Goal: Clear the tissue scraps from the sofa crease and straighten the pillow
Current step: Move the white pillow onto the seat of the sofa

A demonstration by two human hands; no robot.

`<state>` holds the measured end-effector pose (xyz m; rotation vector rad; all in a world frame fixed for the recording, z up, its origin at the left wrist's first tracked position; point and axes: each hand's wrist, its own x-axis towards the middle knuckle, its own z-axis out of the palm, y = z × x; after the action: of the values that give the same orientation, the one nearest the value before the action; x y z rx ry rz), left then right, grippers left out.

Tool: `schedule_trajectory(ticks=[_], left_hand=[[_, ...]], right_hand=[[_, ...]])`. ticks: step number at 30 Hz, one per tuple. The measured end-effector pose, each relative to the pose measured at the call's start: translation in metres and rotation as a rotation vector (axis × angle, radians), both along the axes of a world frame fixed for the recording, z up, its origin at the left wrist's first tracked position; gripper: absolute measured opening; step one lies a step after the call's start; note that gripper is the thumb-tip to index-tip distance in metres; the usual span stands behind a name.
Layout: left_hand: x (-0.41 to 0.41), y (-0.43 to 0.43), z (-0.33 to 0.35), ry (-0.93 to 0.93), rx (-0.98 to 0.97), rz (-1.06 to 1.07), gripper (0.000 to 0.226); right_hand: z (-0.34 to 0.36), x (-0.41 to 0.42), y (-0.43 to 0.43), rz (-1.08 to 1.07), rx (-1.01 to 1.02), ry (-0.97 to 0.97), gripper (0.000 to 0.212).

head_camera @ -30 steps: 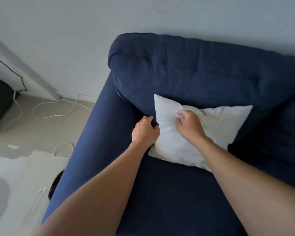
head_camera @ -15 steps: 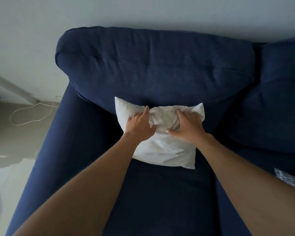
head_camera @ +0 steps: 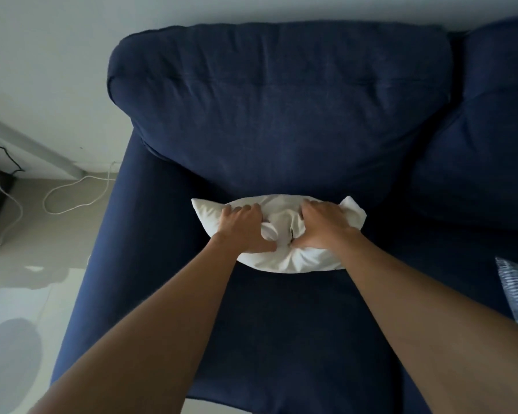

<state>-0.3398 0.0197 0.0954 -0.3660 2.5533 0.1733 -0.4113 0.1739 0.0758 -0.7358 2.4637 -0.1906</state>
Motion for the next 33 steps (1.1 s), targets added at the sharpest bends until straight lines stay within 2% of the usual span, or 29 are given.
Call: schedule_trajectory(ticks=[4,6,8,10,13,15,18,21,26,33], left_hand=[[0.041,0.000,-0.003,-0.035,0.041,-0.012,0.106],[0.066,0.002,-0.007,-0.065,0.026,-0.025,0.109],[0.096,0.007,-0.013,-0.111,0.022,-0.041,0.101],[0.125,0.011,-0.019,-0.211,0.087,-0.032,0.088],[0.164,0.012,-0.028,-0.367,0.327,0.164,0.059],[0.184,0.017,-0.032,-0.377,0.390,0.235,0.050],[0.195,0.024,-0.031,-0.270,0.396,0.259,0.044],[0.191,0.030,-0.024,-0.148,0.380,0.296,0.049],[0.170,0.039,-0.010,0.028,0.315,0.278,0.057],[0.128,0.035,-0.004,0.127,0.287,0.262,0.059]], right_hand=[[0.000,0.041,0.009,-0.022,0.000,-0.098,0.100],[0.002,0.065,0.014,-0.029,0.049,-0.173,0.094],[0.005,0.090,0.019,-0.036,0.107,-0.223,0.083],[0.003,0.115,0.021,-0.038,0.169,-0.294,0.085],[-0.006,0.147,0.027,-0.080,0.245,-0.477,0.076],[-0.014,0.163,0.035,-0.096,0.287,-0.560,0.067],[-0.021,0.177,0.046,-0.131,0.241,-0.515,0.056],[-0.019,0.176,0.051,-0.216,0.101,-0.442,0.046],[-0.017,0.162,0.045,-0.279,-0.082,-0.318,0.053],[-0.006,0.136,0.025,-0.278,-0.132,-0.195,0.057]])
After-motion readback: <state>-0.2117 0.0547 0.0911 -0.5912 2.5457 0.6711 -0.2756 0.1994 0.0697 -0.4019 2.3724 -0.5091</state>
